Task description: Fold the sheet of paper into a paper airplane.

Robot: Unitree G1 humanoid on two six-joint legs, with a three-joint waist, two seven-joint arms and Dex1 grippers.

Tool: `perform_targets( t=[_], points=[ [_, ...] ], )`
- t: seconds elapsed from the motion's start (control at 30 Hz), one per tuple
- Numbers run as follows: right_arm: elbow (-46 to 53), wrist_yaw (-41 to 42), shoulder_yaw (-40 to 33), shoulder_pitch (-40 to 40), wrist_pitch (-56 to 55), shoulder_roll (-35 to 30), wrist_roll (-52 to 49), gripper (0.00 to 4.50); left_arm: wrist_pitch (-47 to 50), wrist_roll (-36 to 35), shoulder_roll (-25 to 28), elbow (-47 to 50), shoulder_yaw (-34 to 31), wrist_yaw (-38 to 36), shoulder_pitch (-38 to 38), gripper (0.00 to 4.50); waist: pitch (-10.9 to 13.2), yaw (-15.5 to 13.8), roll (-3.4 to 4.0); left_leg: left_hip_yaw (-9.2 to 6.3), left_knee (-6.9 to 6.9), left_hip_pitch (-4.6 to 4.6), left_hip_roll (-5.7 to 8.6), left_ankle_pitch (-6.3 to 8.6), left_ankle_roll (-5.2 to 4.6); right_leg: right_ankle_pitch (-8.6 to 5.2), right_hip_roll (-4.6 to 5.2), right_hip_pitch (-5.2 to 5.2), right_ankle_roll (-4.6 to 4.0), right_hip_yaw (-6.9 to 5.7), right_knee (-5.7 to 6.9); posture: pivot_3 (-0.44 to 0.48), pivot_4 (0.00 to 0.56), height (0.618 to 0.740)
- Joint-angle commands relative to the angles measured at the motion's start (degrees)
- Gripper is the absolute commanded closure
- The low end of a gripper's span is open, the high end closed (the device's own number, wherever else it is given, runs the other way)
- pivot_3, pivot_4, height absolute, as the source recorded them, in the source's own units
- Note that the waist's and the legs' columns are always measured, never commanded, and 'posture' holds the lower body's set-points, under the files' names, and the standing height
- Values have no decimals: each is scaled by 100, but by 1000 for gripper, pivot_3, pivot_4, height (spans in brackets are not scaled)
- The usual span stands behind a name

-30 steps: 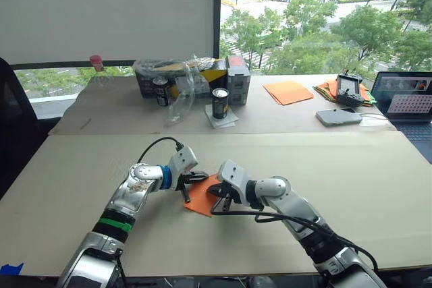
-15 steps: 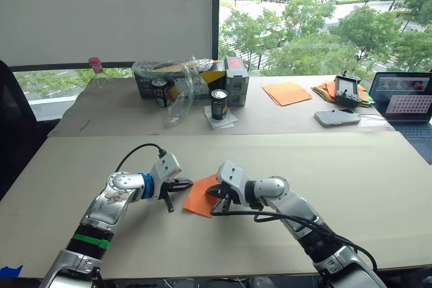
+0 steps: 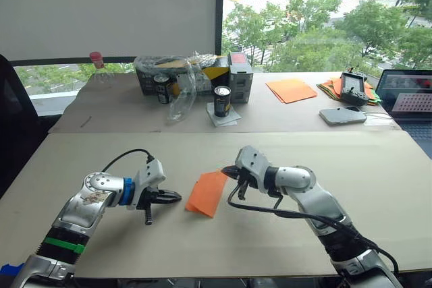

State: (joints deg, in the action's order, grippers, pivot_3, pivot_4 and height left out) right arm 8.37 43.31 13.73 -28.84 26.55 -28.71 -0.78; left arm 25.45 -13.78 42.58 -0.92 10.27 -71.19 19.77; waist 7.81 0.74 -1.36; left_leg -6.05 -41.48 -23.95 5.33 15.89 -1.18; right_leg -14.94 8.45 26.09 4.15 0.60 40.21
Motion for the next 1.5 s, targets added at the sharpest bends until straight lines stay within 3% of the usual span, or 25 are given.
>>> perform_targets(
  t=[0.03,0.47,0.6,0.83,1.0,1.1,1.3,1.5],
  points=[
    [159,-28,-244,-65,171,-200,11,4500,200,-199,-153,258,259,-204,-68,4468,0,0,-1,0,1,-3,-1,0,0,0,0,-2,0,-1,0,0,150,670],
    [1100,-85,-518,452,1293,-788,-119,4500,503,-280,-1459,190,1331,-290,698,4468,12,7,0,0,-34,-43,4,4,-10,2,4,10,1,0,2,0,150,670],
    [1289,-47,-562,528,1487,-871,-179,4500,618,-390,-1389,282,1266,-397,709,4468,13,22,0,1,-34,-42,3,4,-10,2,4,10,1,1,3,0,150,670],
    [1607,124,-733,711,1746,-1085,-520,4500,1229,-1401,-640,474,142,-726,419,4468,16,9,1,0,-34,-41,1,4,-10,2,2,11,1,0,1,0,150,670],
    [2353,569,-619,1067,2042,-1201,-1157,4500,1982,-2059,-483,220,-564,-564,700,2963,20,-18,0,-3,-34,-41,0,4,-10,1,3,9,1,-4,1,0,150,670],
    [2913,407,-882,1308,2618,-868,-1776,4500,1890,-1917,-370,126,-545,-566,811,1918,21,-7,-2,-7,-34,-41,0,4,-10,1,3,4,1,-8,-3,0,150,670],
    [3634,-304,-629,1427,3274,-350,-2148,2510,1556,-1573,-121,68,-108,-869,793,0,22,8,-2,-5,-33,-38,-3,4,-9,3,2,8,-3,-1,1,0,150,670],
    [3455,-1109,368,1364,3121,-320,-1447,472,648,-943,-62,-334,83,-816,954,0,22,-4,-2,-4,-34,-37,-2,3,-8,4,3,7,-3,-2,0,0,150,670]
  ],
)
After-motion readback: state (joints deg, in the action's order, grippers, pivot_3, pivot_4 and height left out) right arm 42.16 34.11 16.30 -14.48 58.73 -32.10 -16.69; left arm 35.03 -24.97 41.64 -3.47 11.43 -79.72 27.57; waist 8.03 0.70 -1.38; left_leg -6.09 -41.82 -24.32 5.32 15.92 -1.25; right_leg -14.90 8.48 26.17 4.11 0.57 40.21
